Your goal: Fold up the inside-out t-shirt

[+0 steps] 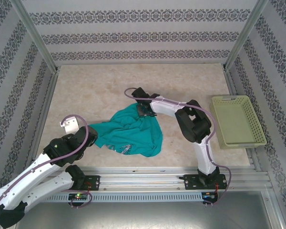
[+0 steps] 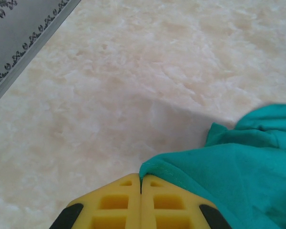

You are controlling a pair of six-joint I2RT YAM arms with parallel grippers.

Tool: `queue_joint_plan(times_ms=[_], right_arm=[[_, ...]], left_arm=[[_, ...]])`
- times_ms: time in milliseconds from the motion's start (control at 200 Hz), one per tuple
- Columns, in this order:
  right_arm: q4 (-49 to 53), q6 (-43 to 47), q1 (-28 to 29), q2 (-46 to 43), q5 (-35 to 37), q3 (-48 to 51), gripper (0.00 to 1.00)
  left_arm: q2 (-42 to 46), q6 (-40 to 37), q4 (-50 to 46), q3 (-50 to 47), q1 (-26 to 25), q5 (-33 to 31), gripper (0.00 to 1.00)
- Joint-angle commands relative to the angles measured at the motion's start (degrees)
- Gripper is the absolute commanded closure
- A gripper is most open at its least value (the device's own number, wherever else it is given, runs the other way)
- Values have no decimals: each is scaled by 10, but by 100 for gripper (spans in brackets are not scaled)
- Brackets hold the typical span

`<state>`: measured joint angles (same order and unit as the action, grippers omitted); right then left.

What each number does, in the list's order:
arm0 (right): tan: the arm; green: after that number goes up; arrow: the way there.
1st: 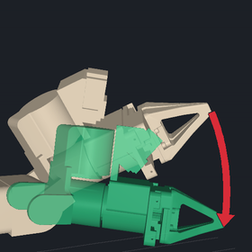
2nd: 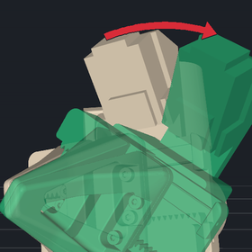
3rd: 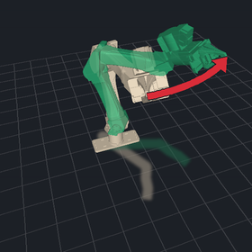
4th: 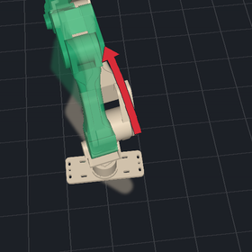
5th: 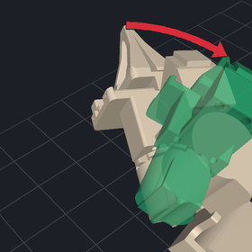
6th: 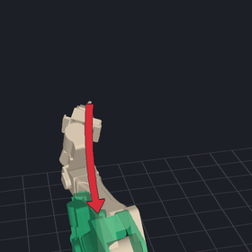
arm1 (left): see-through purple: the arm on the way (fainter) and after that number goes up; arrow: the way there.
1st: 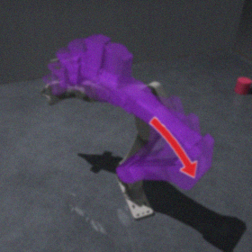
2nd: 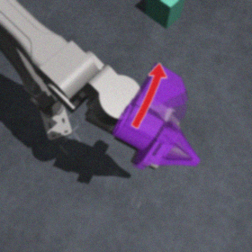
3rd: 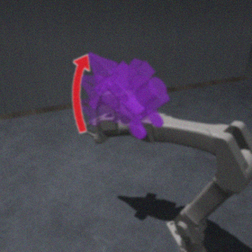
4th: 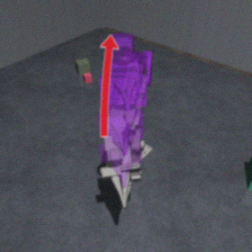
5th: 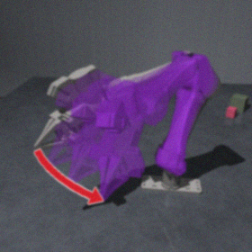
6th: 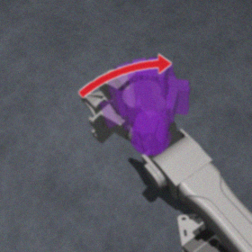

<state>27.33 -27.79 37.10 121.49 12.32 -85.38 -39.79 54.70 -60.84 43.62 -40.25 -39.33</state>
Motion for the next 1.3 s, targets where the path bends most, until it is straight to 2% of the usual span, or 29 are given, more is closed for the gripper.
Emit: queue_joint_plan(times_ms=[0,245,415,615,724,829,979,1129,1294], right_arm=[[28,-37,-50,-60,41,85,61],[-56,-65,-140,-208,15,275,67],[-47,-27,-147,-274,-1,292,48],[-54,1,-119,-360,-28,307,40],[-77,35,-78,-343,-57,279,37],[-60,54,-32,-266,-55,207,34],[5,21,-31,-143,-37,113,37],[-49,-49,-24,-165,-74,189,38],[-107,-137,34,-264,-46,320,40]], left_arm=[[-12,-52,51,-4,33,25,100],[-66,-109,137,0,95,100,100],[-108,-134,171,26,106,140,100],[-133,-170,199,53,119,165,100],[-142,-177,209,58,125,182,100],[-156,-180,206,70,132,190,100],[-194,-192,208,105,171,203,100],[-268,-215,230,174,226,219,100],[-385,-231,256,273,270,256,100]])
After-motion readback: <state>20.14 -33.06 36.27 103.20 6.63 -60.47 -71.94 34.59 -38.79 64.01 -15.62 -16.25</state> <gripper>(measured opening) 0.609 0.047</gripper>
